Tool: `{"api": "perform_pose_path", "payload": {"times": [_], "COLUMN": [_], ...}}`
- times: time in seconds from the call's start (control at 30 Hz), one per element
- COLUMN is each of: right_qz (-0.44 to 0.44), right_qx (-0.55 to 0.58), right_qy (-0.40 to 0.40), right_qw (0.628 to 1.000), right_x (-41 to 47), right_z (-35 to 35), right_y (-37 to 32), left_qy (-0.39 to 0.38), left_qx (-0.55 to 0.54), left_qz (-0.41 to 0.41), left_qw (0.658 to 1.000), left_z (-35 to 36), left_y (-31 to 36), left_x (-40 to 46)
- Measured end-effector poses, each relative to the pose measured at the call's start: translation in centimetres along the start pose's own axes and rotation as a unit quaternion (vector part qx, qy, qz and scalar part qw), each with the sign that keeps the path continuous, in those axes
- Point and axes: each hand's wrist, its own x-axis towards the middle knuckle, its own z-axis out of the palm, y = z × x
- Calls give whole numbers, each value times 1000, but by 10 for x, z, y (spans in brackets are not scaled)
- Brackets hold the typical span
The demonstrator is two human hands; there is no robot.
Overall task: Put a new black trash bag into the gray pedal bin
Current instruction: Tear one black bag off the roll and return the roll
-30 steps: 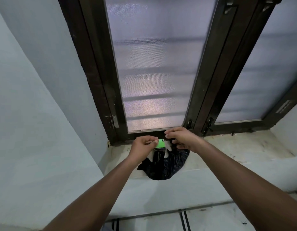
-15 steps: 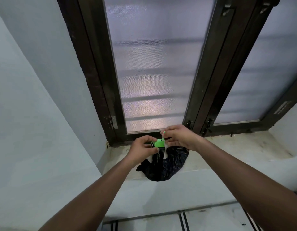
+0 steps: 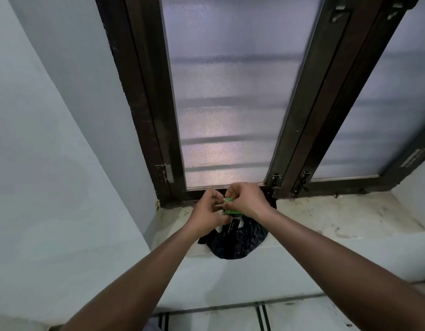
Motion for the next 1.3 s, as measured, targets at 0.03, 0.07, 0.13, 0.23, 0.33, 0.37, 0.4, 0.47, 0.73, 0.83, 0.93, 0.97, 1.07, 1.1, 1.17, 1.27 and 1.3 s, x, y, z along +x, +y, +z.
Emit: {"api": "perform_pose_path", "payload": {"times": [0.03,0.07,0.13,0.23,0.33,0.37,0.4,0.47,0.73,0.83,0.93,0.97,1.07,1.1,1.17,1.27,1.3], "right_qz": [-4,-5,7,52,86,87,89,100,114,149,183,190,216,221,231,246,248], "right_qx": [1,5,41,191,282,282,278,274,265,321,314,300,248,238,226,222,221], "right_qy": [9,14,8,-14,18,32,49,84,-69,-11,32,32,26,21,4,-8,-6], "right_qw": [1000,1000,999,980,955,955,955,953,955,935,931,934,944,946,947,943,943], "right_x": [-1,-1,-4,-7,-10,-13,-15,-20,-32,-24,-17,-14,-6,-3,3,10,13], "right_z": [1,3,2,-5,-4,-2,2,6,27,42,53,58,74,79,89,105,110], "right_y": [2,4,7,12,21,25,28,31,33,17,4,2,-3,-4,-7,-13,-14], "left_qy": [-1,-1,0,1,-5,-3,3,39,313,345,318,305,265,252,233,211,209], "left_qx": [11,19,27,57,131,147,159,167,143,115,172,206,277,293,321,374,396], "left_qz": [7,14,23,31,44,50,56,71,114,43,-33,-61,-122,-134,-147,-152,-144], "left_qw": [1000,1000,999,998,990,988,986,983,932,931,932,928,916,912,906,890,882], "left_z": [0,-1,-3,-5,-7,-6,-5,-3,-22,-36,-50,-54,-62,-64,-70,-72,-72], "left_y": [-2,-3,-8,-9,-7,-7,-7,-6,15,6,-5,-9,-19,-23,-32,-39,-41], "left_x": [0,1,1,1,0,0,-1,0,-9,-9,-10,-12,-21,-23,-23,-24,-23]}}
